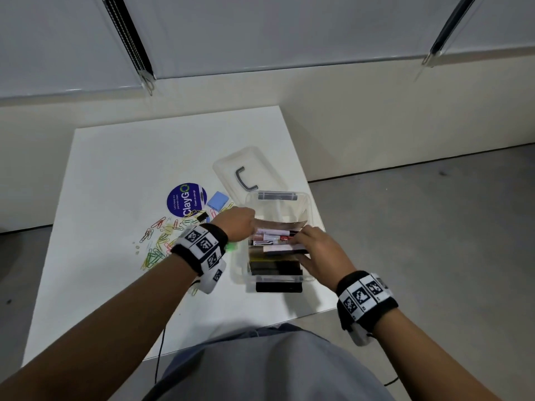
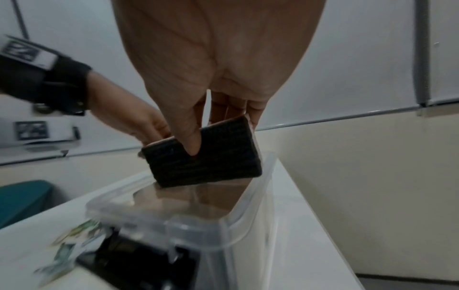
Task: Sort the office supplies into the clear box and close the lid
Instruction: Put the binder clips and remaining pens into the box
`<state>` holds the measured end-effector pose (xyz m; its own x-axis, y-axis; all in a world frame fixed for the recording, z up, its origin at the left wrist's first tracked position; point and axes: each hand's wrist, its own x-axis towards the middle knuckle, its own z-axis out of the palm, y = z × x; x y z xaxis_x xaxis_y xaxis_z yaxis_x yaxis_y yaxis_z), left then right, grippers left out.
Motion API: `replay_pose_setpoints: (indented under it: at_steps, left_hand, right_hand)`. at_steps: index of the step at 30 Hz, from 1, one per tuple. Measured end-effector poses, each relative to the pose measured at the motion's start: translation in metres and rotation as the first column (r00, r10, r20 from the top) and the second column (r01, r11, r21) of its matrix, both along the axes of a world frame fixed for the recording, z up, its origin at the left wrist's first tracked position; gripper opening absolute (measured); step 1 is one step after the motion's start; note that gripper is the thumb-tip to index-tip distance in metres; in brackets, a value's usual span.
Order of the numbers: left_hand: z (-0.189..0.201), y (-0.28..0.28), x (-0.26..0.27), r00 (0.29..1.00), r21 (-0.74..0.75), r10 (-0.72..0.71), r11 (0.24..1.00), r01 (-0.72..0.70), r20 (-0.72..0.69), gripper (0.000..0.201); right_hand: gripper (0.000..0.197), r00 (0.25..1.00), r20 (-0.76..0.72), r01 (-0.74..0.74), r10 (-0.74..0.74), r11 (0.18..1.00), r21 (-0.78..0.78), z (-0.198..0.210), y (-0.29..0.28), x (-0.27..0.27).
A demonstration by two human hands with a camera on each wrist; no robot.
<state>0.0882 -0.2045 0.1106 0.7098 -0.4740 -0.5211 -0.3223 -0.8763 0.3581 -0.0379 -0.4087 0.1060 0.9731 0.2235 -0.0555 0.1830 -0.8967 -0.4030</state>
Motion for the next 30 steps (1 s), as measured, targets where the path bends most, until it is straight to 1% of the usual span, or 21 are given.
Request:
replay_pose_setpoints:
  at_steps: [1, 3, 5, 6, 7, 9, 12, 16, 18, 19, 20, 21, 23, 25, 27, 30]
  left_hand:
    - [-0.01, -0.001, 0.002, 0.997, 0.007, 0.057, 0.998, -0.058, 0.056, 0.019]
    - [-0.025, -0.005, 0.0, 0.976, -0.026, 0.18, 0.984, -0.178, 0.119, 0.035]
    - [-0.035, -0.009, -0.002, 0.952, -0.068, 0.277, 0.961, -0.27, 0.128, 0.05]
    - [-0.039, -0.011, -0.002, 0.946, -0.073, 0.304, 0.952, -0.297, 0.116, 0.055]
    - [-0.042, -0.012, -0.002, 0.942, -0.078, 0.322, 0.946, -0.315, 0.097, 0.057]
    - [-0.045, -0.012, -0.002, 0.938, -0.096, 0.34, 0.938, -0.333, 0.07, 0.055]
    - [-0.049, -0.01, -0.001, 0.93, -0.142, 0.364, 0.925, -0.354, 0.052, 0.05]
    - [-0.052, -0.008, -0.002, 0.926, -0.169, 0.376, 0.916, -0.365, 0.037, 0.048]
    - [-0.054, -0.008, -0.002, 0.923, -0.172, 0.383, 0.912, -0.371, 0.039, 0.047]
    - [-0.055, -0.008, -0.002, 0.923, -0.171, 0.384, 0.912, -0.372, 0.039, 0.047]
    - [-0.055, -0.008, -0.002, 0.922, -0.171, 0.386, 0.911, -0.375, 0.035, 0.047]
    - [-0.055, -0.007, -0.002, 0.922, -0.177, 0.385, 0.91, -0.374, 0.03, 0.046]
    - [-0.056, -0.007, -0.003, 0.923, -0.191, 0.385, 0.907, -0.375, 0.019, 0.043]
    - [-0.057, -0.007, -0.002, 0.918, -0.201, 0.395, 0.901, -0.384, 0.019, 0.04]
    - [-0.059, -0.007, -0.002, 0.913, -0.221, 0.409, 0.891, -0.397, 0.007, 0.038]
    - [-0.061, 0.002, 0.0, 0.904, -0.282, 0.414, 0.859, -0.428, -0.11, 0.034]
  right_hand:
    - [0.03, 1.0, 0.001, -0.014, 0.014, 0.999, -0.051, -0.003, 0.006, -0.002]
    - [0.032, 0.999, 0.003, -0.046, 0.047, 0.985, -0.169, -0.011, 0.02, -0.002]
    - [0.026, 0.997, 0.013, -0.069, 0.075, 0.961, -0.27, -0.017, 0.033, 0.001]
    - [0.022, 0.996, 0.025, -0.073, 0.085, 0.947, -0.312, -0.016, 0.038, 0.004]
    - [0.019, 0.994, 0.033, -0.082, 0.1, 0.934, -0.346, -0.017, 0.043, 0.006]
    - [0.015, 0.992, 0.008, -0.115, 0.129, 0.91, -0.399, -0.02, 0.052, 0.008]
    - [0.014, 0.987, -0.09, -0.157, 0.13, 0.878, -0.451, -0.029, 0.059, 0.012]
    - [0.021, 0.971, -0.226, -0.178, 0.076, 0.862, -0.475, -0.036, 0.061, 0.017]
    - [0.019, 0.979, -0.19, -0.167, 0.08, 0.846, -0.506, -0.028, 0.063, 0.018]
    - [0.014, 0.969, -0.233, -0.195, 0.086, 0.843, -0.502, -0.023, 0.065, 0.018]
    - [0.015, 0.954, -0.286, -0.228, 0.092, 0.842, -0.489, -0.021, 0.068, 0.018]
    - [0.022, 0.947, -0.308, -0.244, 0.095, 0.837, -0.49, -0.023, 0.069, 0.019]
    - [0.03, 0.938, -0.338, -0.244, 0.081, 0.846, -0.474, -0.028, 0.071, 0.021]
    - [0.03, 0.922, -0.385, -0.236, 0.049, 0.859, -0.455, -0.032, 0.073, 0.025]
    - [0.03, 0.896, -0.445, -0.214, 0.011, 0.888, -0.408, -0.033, 0.073, 0.03]
    - [0.03, 0.858, -0.514, -0.206, 0.0, 0.916, -0.345, -0.031, 0.067, 0.04]
